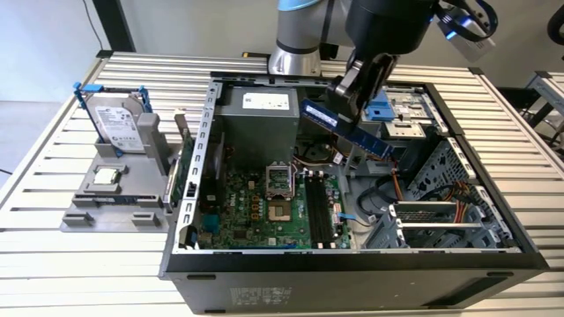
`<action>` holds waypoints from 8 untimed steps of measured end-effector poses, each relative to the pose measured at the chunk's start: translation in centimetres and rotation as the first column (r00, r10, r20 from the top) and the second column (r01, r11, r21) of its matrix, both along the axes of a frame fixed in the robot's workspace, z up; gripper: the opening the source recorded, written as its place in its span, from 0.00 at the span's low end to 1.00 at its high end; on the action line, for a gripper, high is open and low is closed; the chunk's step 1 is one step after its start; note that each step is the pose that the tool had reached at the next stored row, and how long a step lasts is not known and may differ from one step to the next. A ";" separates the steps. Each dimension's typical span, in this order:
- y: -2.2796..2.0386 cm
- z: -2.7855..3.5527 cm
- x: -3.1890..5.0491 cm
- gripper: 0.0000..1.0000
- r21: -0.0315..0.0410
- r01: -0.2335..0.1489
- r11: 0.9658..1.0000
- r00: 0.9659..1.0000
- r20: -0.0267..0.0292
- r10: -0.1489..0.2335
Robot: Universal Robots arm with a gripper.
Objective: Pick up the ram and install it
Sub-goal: 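Pick up the ram and move it above insertion slot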
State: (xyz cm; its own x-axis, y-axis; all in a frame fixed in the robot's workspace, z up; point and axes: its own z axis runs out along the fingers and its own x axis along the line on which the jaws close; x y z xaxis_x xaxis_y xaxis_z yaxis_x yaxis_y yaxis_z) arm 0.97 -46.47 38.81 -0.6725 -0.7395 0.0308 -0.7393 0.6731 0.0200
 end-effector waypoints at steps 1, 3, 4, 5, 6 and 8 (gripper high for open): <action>0.00 0.00 0.00 0.00 0.000 0.010 1.000 1.000 0.000 -0.010; 0.00 0.00 0.00 0.00 0.000 0.029 1.000 1.000 0.000 -0.029; 0.00 0.00 0.00 0.00 0.000 0.038 0.999 0.999 0.000 -0.038; 0.00 0.00 0.00 0.00 0.000 0.048 0.999 0.999 0.000 -0.048; 0.00 0.00 0.00 0.00 0.000 0.057 0.998 0.998 0.000 -0.057; 0.00 0.00 0.00 0.00 0.000 0.074 0.997 0.997 0.000 -0.074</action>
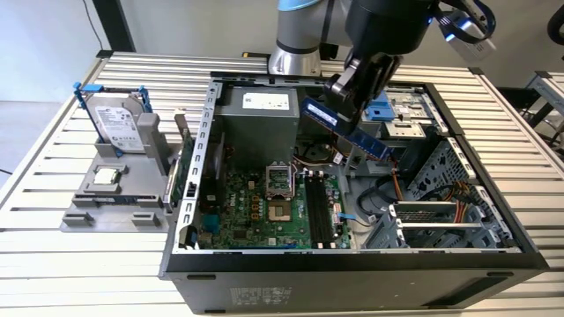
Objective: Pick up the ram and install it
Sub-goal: 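Pick up the ram and move it above insertion slot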
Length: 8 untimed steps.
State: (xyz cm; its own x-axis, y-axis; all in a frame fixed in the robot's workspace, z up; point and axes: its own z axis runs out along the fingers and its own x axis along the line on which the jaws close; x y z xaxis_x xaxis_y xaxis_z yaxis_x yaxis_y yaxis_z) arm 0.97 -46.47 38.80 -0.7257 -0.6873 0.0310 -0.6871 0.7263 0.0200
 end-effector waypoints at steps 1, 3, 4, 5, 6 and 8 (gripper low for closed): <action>0.00 0.00 0.00 0.00 0.000 0.009 1.000 1.000 0.000 -0.009; 0.00 0.00 0.00 0.00 0.000 0.027 1.000 1.000 0.000 -0.027; 0.00 0.00 0.00 0.00 0.000 0.037 0.999 0.999 0.000 -0.037; 0.00 0.00 0.00 0.00 0.000 0.046 0.999 0.999 0.000 -0.046; 0.00 0.00 0.00 0.00 0.000 0.056 0.998 0.998 0.000 -0.056; 0.00 0.00 0.00 0.00 0.000 0.076 0.997 0.997 0.000 -0.076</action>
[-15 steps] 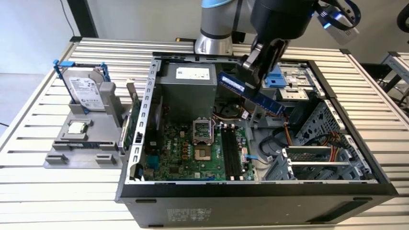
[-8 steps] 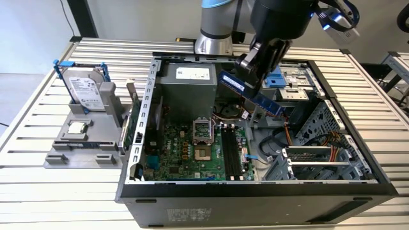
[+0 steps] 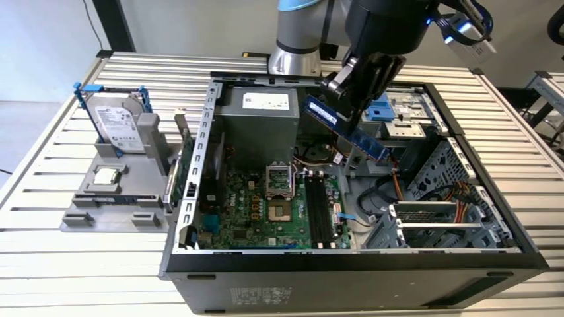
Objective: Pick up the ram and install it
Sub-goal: 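Pick up the ram and move it above insertion slot, then insert the ram into the slot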
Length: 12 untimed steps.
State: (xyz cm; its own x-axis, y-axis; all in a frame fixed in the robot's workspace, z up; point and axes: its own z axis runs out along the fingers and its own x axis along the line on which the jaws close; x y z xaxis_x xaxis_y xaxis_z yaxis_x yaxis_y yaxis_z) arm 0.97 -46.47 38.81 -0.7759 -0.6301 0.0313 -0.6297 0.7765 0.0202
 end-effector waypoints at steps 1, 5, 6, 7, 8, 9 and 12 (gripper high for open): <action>0.00 0.00 0.00 0.00 0.000 0.010 1.000 1.000 0.000 -0.010; 0.00 0.00 0.00 0.00 0.000 0.049 0.999 0.999 0.000 -0.049; 0.00 0.00 0.00 0.00 0.000 0.058 0.998 0.998 0.000 -0.058; 0.00 0.00 0.00 0.00 0.000 0.068 0.998 0.998 -0.001 -0.068; 0.00 0.00 0.00 0.00 0.000 0.077 0.997 0.997 -0.001 -0.077; 0.00 0.00 0.00 0.00 0.000 0.087 0.996 0.996 -0.001 -0.087; 0.00 0.00 0.00 0.00 0.000 0.115 0.993 0.993 -0.001 -0.115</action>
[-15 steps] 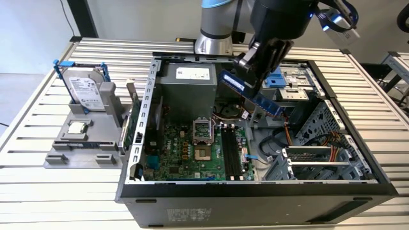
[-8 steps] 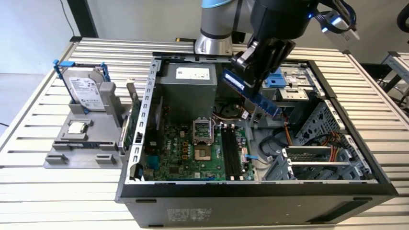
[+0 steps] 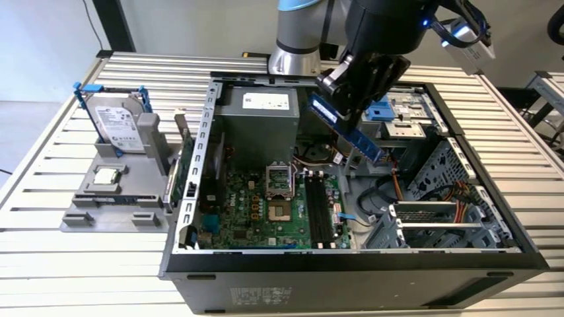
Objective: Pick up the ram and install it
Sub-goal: 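Insert the ram into the slot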
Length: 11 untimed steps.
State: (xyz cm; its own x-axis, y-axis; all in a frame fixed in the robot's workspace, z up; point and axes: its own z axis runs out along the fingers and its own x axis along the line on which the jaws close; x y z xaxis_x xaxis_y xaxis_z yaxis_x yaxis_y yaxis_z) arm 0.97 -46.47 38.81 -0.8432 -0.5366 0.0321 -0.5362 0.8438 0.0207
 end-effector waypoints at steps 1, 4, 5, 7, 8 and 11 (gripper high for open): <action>0.00 0.00 0.00 0.00 0.000 0.009 1.000 1.000 0.000 -0.009; 0.00 0.00 0.00 0.00 0.000 0.036 0.999 0.999 0.000 -0.036; 0.00 0.00 0.00 0.00 0.000 0.045 0.999 0.999 0.000 -0.045; 0.00 0.00 0.00 0.00 0.000 0.061 0.998 0.998 0.000 -0.061; 0.00 0.00 0.00 0.00 0.000 0.070 0.998 0.998 0.000 -0.070; 0.00 0.00 0.00 0.00 0.000 0.099 0.995 0.995 0.000 -0.099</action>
